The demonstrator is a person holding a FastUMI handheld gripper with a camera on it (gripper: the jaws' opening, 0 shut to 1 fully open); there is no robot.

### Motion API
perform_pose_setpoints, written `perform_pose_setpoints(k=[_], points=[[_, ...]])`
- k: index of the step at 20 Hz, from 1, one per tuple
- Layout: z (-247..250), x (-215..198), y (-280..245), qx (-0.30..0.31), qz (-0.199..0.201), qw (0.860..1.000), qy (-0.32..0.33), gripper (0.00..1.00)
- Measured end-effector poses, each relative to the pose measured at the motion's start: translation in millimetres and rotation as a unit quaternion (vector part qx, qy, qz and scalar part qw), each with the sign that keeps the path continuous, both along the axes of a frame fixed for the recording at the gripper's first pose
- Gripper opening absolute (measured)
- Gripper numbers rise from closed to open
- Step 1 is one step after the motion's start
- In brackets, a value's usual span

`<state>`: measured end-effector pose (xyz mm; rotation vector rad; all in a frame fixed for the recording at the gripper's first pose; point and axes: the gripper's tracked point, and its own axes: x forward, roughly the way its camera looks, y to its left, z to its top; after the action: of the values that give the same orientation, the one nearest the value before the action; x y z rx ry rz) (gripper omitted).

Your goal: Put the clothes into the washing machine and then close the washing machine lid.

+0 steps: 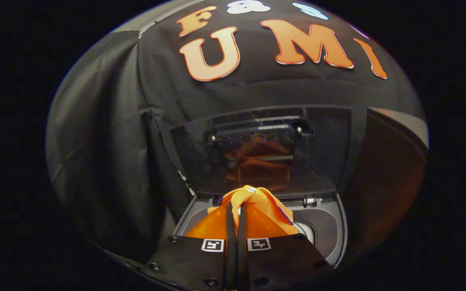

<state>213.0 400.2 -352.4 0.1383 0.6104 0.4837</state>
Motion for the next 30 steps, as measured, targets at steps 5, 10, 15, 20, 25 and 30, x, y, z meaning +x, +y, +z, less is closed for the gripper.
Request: perform_pose_setpoints(k=[5, 10, 15, 20, 25, 30], points=[[-47.0, -2.2, -3.4, -0.018, -0.021, 0.997, 0.065, 0.08], [-93.4, -4.3, -5.7, -0.037, -0.031, 0.992, 0.114, 0.08], [-115.2, -2.9, -6.0, -0.057, -0.037, 0.988, 0.140, 0.08], [-130.5, -10.1, -14.8, -0.080, -0.047, 0.979, 0.180, 0.33], [-132.5, -10.7, -16.6, -0.105, -0.034, 0.980, 0.168, 1.00], [-133.9, -14.2, -15.2, -0.106, -0.034, 0.979, 0.173, 1.00]])
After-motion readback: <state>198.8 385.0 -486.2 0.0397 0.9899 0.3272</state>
